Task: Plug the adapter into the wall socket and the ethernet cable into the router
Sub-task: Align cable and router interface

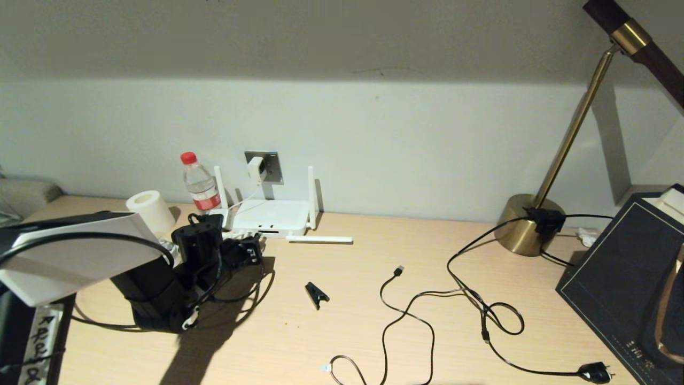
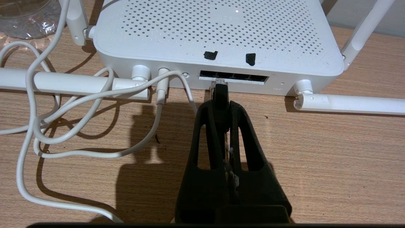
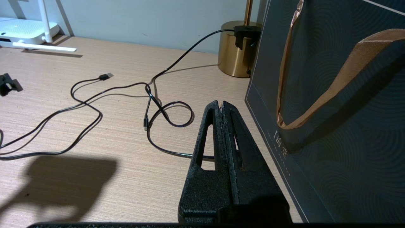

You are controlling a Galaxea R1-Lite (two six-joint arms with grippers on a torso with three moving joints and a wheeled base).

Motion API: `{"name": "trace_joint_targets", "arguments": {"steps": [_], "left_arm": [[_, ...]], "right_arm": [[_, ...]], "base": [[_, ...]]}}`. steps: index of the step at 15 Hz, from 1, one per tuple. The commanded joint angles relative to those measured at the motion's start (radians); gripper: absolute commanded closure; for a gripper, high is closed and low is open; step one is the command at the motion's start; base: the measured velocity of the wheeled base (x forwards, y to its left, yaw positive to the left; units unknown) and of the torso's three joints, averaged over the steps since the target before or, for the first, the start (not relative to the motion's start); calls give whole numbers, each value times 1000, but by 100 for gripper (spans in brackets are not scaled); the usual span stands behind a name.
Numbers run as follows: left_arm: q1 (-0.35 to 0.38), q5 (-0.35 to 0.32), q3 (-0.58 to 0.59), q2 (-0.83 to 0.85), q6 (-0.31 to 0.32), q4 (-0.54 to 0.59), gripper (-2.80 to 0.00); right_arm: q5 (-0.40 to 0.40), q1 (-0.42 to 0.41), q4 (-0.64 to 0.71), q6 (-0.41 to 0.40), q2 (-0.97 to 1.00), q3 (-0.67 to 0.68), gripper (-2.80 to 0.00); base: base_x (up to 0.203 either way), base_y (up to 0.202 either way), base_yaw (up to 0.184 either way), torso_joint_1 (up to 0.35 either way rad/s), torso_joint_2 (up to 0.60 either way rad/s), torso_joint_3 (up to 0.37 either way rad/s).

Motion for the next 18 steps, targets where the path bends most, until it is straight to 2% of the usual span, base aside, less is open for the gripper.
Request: {"name": "trace_joint_targets", "arguments": {"steps": [1, 9, 12, 14, 18], "left_arm": [[0, 0, -5, 2, -1, -7, 0], [-1, 2, -1, 2, -1, -7, 0], [-4, -3, 51, -21, -6, -11, 0], [-13, -1, 56, -17, -4, -63, 0], [-17, 1, 63, 19, -5, -80, 0]], "right_arm": [[0, 0, 0, 0, 2, 35, 0], [0, 0, 0, 0, 2, 35, 0], [0, 0, 0, 0, 2, 35, 0], [0, 0, 0, 0, 2, 35, 0], [0, 0, 0, 0, 2, 35, 0]], "base": [[0, 0, 0, 0, 0, 0], [0, 0, 0, 0, 0, 0], [0, 0, 0, 0, 0, 0], [0, 0, 0, 0, 0, 0], [0, 0, 0, 0, 0, 0]]}}
